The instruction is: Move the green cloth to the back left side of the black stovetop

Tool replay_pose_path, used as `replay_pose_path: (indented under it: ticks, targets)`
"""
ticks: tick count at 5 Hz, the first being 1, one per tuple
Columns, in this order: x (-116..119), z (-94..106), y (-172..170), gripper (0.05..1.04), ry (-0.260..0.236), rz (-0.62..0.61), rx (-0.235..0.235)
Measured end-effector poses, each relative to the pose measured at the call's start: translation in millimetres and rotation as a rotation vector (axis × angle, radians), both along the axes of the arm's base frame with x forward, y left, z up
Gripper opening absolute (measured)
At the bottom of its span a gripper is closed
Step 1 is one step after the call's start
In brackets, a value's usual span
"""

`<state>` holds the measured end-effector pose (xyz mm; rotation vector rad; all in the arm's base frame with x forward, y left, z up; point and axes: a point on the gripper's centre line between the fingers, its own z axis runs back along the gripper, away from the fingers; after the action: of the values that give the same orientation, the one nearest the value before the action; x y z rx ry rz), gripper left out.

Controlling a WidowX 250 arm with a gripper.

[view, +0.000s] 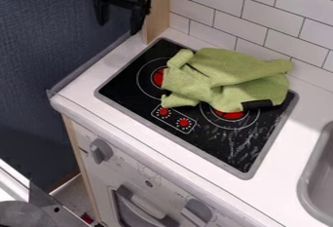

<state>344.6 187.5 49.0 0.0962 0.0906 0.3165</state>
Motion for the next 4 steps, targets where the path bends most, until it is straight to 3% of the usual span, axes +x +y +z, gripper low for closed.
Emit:
replay_pose_path:
  ticks: [1,2,4]
  targets:
    - [-3,-10.9,-7,1.001,0.031,-0.003,-0.014]
    - [-10,-17.5,-23,1.001,0.082,-0.02,0.014]
    - [-15,12.7,-58,1.001,0.023,-0.052,0.038]
